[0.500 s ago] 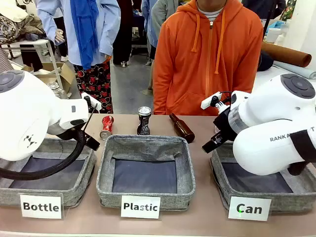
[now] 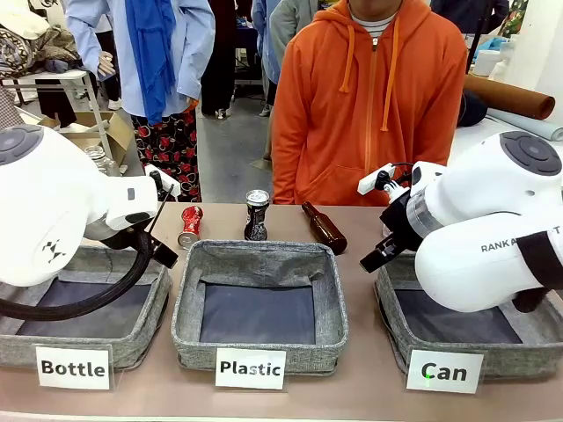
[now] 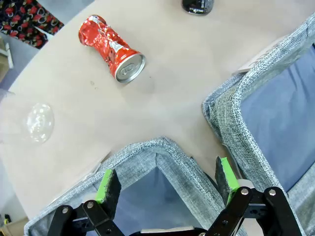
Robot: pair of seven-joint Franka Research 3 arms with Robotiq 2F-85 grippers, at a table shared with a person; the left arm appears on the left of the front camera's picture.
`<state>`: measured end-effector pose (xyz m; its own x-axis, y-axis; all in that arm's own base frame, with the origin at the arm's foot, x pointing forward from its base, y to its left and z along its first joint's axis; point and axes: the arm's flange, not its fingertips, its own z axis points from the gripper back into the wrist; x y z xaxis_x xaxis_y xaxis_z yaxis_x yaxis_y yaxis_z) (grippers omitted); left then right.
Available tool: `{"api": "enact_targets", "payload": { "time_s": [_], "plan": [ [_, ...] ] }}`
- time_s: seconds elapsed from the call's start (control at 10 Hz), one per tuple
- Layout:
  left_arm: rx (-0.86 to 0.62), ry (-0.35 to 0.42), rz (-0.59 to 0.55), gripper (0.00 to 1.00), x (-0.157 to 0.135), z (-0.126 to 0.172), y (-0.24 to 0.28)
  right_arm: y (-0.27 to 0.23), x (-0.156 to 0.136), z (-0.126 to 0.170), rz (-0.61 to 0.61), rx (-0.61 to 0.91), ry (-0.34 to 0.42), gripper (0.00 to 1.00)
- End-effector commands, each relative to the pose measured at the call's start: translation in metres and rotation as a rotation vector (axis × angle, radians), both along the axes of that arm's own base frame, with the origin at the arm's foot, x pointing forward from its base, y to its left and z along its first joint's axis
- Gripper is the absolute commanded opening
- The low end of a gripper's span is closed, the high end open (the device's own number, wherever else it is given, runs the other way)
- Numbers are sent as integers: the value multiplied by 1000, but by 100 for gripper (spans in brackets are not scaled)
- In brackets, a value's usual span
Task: Sort the can waste into the basket.
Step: Pick up the can waste from the table and place it in the right Fabric basket.
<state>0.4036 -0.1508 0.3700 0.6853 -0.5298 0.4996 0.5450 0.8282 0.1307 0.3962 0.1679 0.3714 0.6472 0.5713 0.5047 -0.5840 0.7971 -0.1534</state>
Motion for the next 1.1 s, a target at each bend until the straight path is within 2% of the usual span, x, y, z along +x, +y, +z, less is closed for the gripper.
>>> {"api": "enact_targets", "payload": {
  "time_s": [0.0, 0.5, 0.6, 0.7, 0.8, 0.9, 1.0],
  "plan": [
    [0, 0, 0, 100, 0, 0, 0, 0, 0, 0, 0, 1, 0, 100],
    [0, 0, 0, 100, 0, 0, 0, 0, 0, 0, 0, 0, 0, 100],
    [0, 0, 0, 100, 0, 0, 0, 7, -3, 29, 26, -32, 15, 100],
    [-102, -38, -29, 100, -20, 42, 2, 3, -14, 72, 56, 9, 42, 100],
    [-233, 24, 47, 100, -45, 88, 7, -4, -32, 124, -60, 185, 78, 100],
    [-299, 61, 133, 100, -68, 122, 15, -23, -54, 164, -103, 330, 213, 100],
    [-387, 85, 83, 100, -94, 147, 36, -54, -77, 187, -174, 431, 258, 100]
  ]
}}
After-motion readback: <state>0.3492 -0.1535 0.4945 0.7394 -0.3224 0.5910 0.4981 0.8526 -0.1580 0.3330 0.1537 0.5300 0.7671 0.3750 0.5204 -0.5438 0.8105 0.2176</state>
